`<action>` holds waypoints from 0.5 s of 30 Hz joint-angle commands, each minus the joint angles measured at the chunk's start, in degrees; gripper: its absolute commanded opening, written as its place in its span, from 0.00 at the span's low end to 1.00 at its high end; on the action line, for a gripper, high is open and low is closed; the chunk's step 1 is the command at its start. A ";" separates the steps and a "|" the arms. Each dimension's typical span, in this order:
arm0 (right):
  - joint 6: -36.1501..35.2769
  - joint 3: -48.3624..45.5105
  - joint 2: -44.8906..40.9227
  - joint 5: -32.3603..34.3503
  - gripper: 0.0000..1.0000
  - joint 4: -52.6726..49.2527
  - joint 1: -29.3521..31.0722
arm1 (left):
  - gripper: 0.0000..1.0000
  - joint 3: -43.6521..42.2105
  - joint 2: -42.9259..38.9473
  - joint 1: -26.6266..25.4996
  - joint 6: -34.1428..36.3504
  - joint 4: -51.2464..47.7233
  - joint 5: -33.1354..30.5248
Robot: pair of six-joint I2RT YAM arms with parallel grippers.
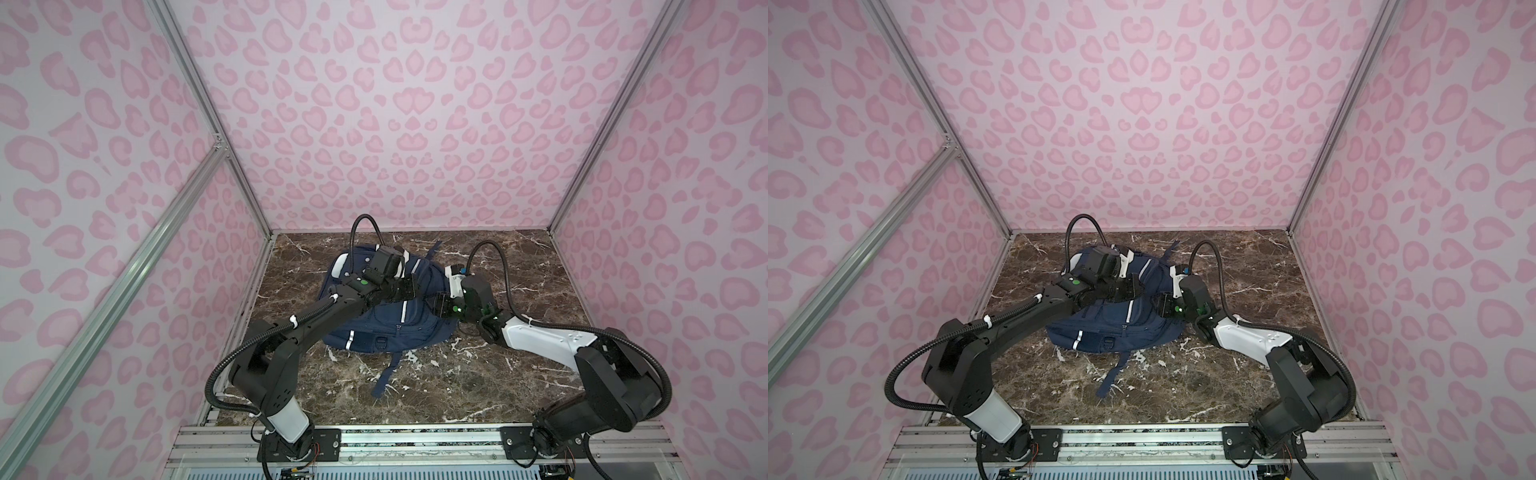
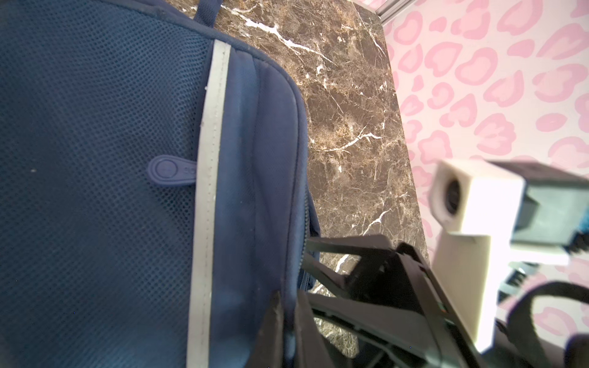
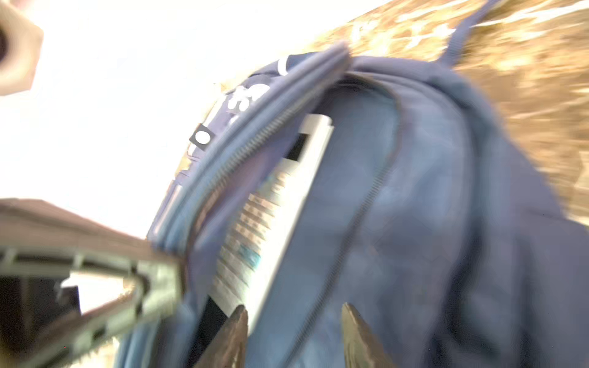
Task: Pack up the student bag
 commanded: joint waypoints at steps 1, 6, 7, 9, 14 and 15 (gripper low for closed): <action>-4.27 -3.76 -6.28 6.33 0.61 -5.46 1.84 | 0.30 -1.01 0.62 -0.09 -0.86 2.29 0.54; -7.22 -7.82 -17.48 21.28 0.88 -15.76 11.35 | 0.77 -2.75 -2.96 -0.05 -0.83 1.62 -1.97; -6.62 -8.58 -18.74 22.84 0.89 -16.70 13.40 | 0.78 -3.45 -4.45 -0.09 -0.79 1.11 -2.87; -4.28 -9.42 -19.89 26.77 0.84 -17.34 17.36 | 0.79 -5.22 -7.97 -0.08 -0.44 -0.72 -4.86; 3.98 -3.37 -13.72 33.82 0.67 -16.73 26.97 | 0.76 -17.73 -19.35 0.38 -3.39 -0.91 -13.25; 3.61 -2.23 -11.90 36.05 0.66 -16.44 29.15 | 0.75 -20.37 -21.18 0.67 -4.38 0.07 -14.23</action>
